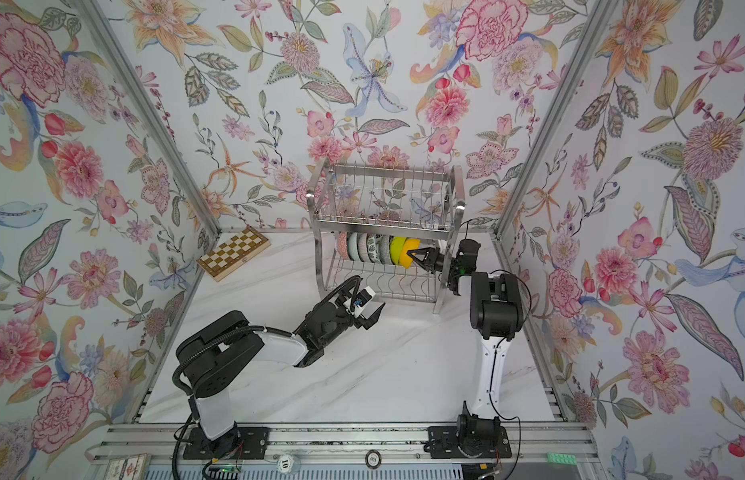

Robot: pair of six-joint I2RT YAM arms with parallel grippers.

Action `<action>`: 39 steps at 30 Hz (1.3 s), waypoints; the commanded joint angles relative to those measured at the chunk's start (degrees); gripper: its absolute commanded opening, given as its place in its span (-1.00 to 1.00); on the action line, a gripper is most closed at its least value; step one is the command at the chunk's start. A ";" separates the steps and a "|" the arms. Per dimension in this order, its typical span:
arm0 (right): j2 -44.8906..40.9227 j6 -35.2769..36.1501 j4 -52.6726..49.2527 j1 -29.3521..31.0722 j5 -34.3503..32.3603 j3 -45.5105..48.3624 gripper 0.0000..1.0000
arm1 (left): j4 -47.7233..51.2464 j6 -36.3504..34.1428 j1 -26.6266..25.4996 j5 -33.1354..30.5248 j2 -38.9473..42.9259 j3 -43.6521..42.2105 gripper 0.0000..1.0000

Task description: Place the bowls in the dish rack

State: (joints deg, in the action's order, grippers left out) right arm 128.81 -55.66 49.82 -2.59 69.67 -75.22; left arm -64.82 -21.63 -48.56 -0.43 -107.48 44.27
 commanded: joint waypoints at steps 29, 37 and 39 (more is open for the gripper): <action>-12.42 -1.16 -0.52 -9.54 -12.41 13.55 0.86 | 4.59 11.05 1.54 -3.33 8.84 -2.91 0.98; -24.52 10.95 -17.91 -15.63 -24.22 18.86 0.98 | 16.17 19.74 4.98 -8.12 21.85 -7.21 0.98; -28.58 15.21 -23.91 -16.14 -29.75 19.81 0.98 | 23.44 21.09 7.36 -11.69 26.49 -7.26 0.98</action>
State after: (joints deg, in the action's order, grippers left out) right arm 104.90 -48.25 35.77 -18.17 48.05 -56.51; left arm -50.13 -4.84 -43.77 -6.39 -86.37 37.56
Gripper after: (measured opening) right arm 0.989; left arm 0.989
